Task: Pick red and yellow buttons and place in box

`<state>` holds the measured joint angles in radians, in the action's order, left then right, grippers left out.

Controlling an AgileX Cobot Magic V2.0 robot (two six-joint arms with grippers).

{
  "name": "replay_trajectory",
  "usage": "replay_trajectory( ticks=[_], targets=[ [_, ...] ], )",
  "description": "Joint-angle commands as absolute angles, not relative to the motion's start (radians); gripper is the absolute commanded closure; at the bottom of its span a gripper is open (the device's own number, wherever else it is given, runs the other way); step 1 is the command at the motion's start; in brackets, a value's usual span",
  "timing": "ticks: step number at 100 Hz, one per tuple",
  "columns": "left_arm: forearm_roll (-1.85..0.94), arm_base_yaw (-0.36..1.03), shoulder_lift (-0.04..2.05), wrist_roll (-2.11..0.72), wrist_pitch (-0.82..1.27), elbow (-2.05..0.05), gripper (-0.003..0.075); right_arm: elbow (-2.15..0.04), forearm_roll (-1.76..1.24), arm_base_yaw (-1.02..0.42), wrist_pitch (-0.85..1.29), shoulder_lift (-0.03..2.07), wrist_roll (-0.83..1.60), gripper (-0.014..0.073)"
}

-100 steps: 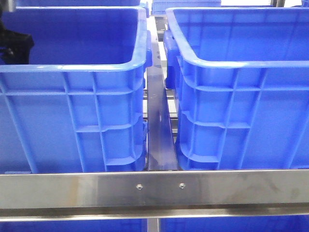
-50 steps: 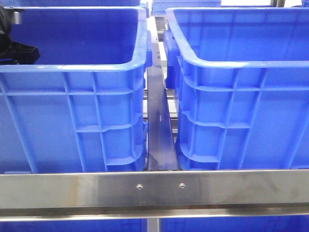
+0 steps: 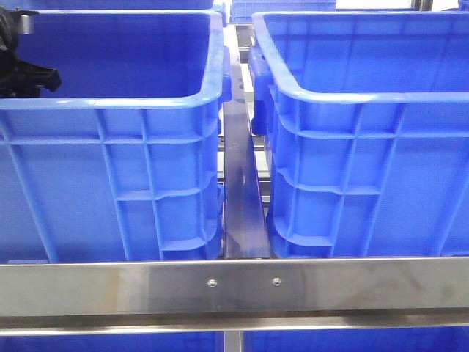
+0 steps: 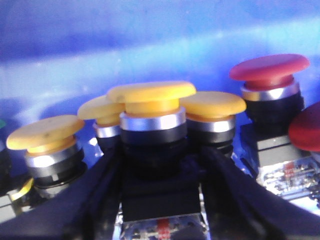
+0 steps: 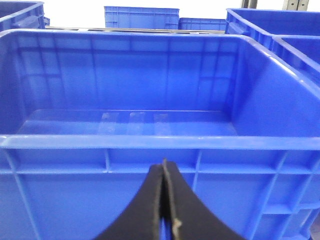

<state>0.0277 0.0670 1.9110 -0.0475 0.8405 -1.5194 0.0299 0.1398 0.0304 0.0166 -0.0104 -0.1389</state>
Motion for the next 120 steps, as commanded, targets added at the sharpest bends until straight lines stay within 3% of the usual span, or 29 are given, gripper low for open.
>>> replay_trajectory(
  ticks=[1, 40, 67, 120],
  targets=[
    [0.02, 0.072, 1.845, -0.045, 0.772, -1.551, 0.0515, 0.013, 0.145, 0.03, -0.06, -0.034, -0.139, 0.0634],
    [0.0, 0.095, 1.701, -0.135, 0.785, -1.551, 0.0515, 0.013, 0.145, 0.03, -0.06, -0.034, -0.139, 0.0634],
    [-0.217, 0.139, 1.618, -0.337, 0.837, -1.551, 0.0515, 0.013, 0.145, 0.03, -0.06, -0.034, -0.139, 0.0634],
    [-0.53, 0.38, 1.58, -0.73, 0.976, -1.551, 0.0515, 0.013, 0.145, 0.03, -0.06, -0.034, -0.139, 0.0634]
  ],
)
